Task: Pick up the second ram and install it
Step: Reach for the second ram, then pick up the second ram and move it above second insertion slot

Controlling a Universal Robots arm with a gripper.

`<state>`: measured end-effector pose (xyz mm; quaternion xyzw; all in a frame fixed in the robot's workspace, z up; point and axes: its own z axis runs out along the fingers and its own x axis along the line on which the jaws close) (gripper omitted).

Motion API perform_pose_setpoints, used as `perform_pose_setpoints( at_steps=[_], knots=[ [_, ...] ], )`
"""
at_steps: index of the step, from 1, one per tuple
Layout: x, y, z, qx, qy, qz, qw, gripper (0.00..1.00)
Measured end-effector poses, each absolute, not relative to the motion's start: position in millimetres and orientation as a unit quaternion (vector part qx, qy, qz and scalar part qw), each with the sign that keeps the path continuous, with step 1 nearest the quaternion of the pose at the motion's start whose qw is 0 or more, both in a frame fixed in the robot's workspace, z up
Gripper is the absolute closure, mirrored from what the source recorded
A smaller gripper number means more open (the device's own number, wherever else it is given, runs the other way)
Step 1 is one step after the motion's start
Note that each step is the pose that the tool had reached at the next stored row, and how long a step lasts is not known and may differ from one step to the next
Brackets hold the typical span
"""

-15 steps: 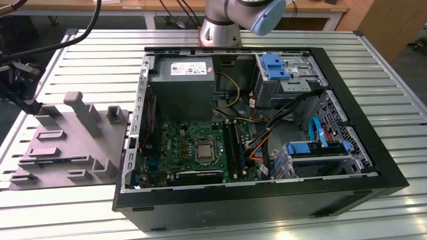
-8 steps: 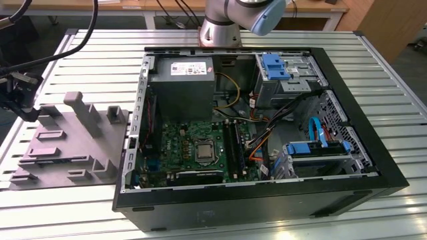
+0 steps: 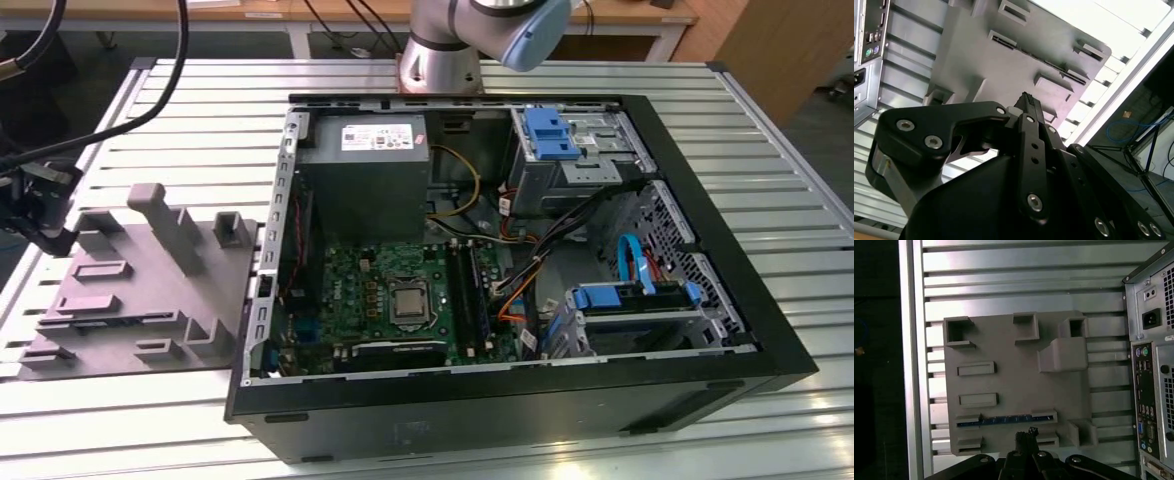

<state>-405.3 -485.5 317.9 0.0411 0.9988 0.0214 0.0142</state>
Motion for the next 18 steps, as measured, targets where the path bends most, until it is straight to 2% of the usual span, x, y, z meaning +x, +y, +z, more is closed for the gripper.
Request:
perform_pose_setpoints(
  at_steps=[18],
  knots=[
    [-410.1, -486.0, 306.8, 0.041, 0.999, 0.021, 0.014, 0.89]
  ],
)
